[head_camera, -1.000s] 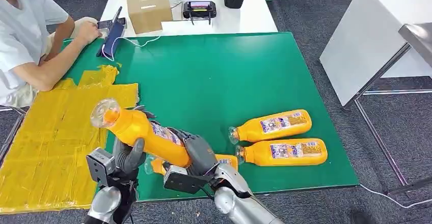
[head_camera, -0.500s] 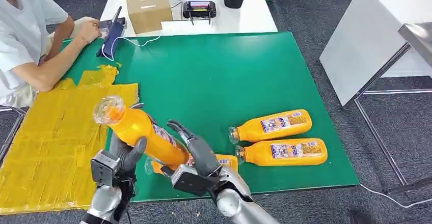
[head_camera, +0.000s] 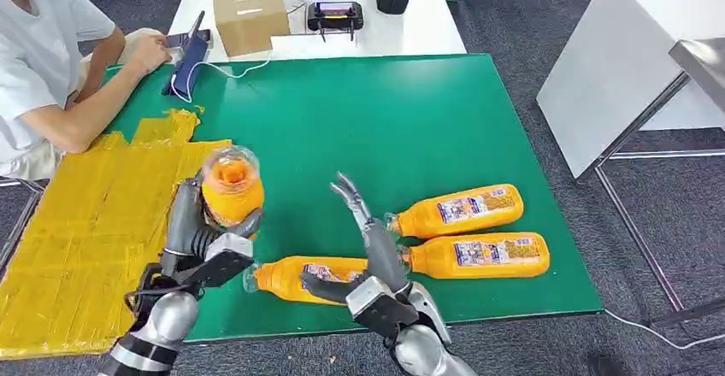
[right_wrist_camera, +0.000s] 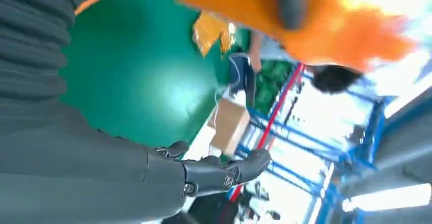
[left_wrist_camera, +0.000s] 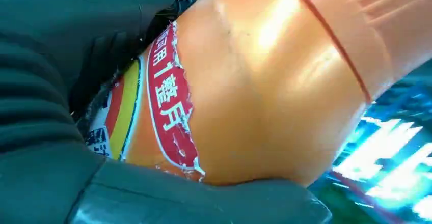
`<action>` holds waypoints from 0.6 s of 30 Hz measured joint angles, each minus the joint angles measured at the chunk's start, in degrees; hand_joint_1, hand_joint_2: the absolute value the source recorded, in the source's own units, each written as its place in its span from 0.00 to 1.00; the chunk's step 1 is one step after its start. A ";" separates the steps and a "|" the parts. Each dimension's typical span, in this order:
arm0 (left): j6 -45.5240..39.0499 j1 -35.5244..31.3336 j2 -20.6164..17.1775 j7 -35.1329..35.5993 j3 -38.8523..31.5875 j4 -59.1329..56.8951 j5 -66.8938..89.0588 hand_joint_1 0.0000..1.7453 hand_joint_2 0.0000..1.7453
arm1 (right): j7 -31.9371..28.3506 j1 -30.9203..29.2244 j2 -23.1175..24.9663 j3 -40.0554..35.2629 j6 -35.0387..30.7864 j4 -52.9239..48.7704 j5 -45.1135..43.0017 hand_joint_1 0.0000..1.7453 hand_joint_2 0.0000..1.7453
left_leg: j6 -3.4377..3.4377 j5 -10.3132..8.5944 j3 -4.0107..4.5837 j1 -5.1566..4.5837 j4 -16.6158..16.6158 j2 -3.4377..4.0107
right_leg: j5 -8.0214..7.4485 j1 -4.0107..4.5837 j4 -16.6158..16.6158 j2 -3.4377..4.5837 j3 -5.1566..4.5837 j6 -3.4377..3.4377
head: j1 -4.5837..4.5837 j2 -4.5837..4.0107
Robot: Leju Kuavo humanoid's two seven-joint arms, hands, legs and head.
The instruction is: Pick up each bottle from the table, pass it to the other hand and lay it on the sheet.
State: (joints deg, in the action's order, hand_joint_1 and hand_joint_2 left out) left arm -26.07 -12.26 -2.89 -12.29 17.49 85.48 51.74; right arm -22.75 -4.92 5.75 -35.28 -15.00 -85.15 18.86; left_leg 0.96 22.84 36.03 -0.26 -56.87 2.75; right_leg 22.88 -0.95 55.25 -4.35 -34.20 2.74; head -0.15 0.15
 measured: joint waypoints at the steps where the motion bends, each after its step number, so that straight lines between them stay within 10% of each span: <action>1: -0.33 -1.67 -0.53 3.29 0.07 -1.40 7.00 1.00 1.00 | 0.00 0.70 -0.27 0.44 0.20 -1.19 0.29 0.00 1.00 | 0.00 0.00 0.00 0.00 0.00 -0.01 | 0.00 0.00 0.00 0.00 -0.01 0.00 | 0.00 0.00; 5: 2.34 -10.11 -2.62 13.30 1.38 -11.16 28.44 1.00 1.00 | 0.42 1.28 -0.81 1.58 2.52 -3.70 0.81 0.00 1.00 | -0.05 -0.08 -0.01 0.01 0.00 0.01 | -0.08 0.01 0.00 0.00 0.00 -0.03 | 0.02 0.00; 18: 4.44 -18.40 -4.30 14.93 4.35 -25.83 31.47 1.00 1.00 | 1.27 1.28 -1.05 2.01 4.87 -4.86 -0.42 0.00 1.00 | -0.05 -0.10 0.02 0.01 0.00 0.04 | -0.12 0.03 0.02 0.00 -0.02 -0.15 | 0.00 0.00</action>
State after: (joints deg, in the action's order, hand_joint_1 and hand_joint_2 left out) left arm -21.63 -30.66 -7.19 2.65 21.84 59.65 83.21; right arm -21.49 -3.64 4.70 -33.27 -10.13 -90.01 18.44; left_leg 0.91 22.73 36.05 -0.25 -56.87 2.79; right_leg 22.76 -0.91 55.27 -4.35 -34.22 2.58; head -0.15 0.15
